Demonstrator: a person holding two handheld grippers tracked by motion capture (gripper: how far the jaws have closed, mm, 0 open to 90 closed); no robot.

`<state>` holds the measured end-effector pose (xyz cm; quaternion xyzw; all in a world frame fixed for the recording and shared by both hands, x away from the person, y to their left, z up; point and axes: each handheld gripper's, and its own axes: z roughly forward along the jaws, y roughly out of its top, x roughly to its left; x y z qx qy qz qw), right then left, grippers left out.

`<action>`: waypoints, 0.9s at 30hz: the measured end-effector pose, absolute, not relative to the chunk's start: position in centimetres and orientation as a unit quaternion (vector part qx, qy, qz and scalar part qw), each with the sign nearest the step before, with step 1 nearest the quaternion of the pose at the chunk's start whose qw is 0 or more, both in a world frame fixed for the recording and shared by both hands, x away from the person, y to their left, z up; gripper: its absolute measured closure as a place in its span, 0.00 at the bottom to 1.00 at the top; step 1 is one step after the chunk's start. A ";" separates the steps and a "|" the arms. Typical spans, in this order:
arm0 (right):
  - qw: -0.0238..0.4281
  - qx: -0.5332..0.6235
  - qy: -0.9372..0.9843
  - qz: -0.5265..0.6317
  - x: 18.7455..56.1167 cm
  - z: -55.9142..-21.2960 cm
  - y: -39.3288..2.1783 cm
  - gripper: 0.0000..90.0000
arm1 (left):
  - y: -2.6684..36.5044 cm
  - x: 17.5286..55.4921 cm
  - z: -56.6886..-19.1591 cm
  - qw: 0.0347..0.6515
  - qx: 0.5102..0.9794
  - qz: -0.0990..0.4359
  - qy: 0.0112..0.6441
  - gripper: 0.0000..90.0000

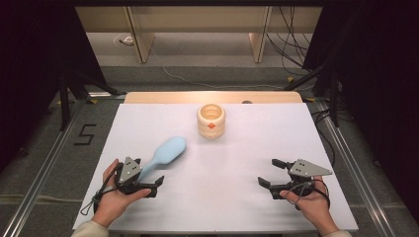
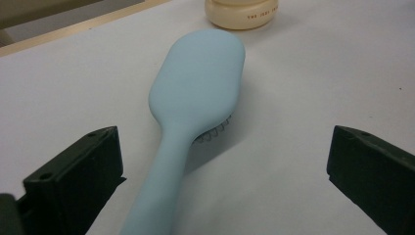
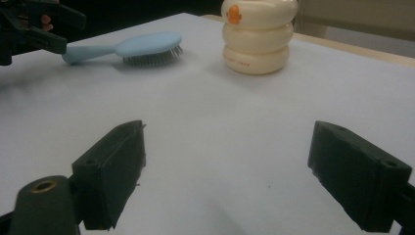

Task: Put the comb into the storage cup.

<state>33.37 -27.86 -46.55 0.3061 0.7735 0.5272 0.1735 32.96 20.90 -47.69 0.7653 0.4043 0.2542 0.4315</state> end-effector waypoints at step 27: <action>0.173 0.307 0.774 0.526 33.3 -46.5 -27.8 0.17 | 21.5 33.3 -47.1 0.430 0.756 0.266 0.416 0.13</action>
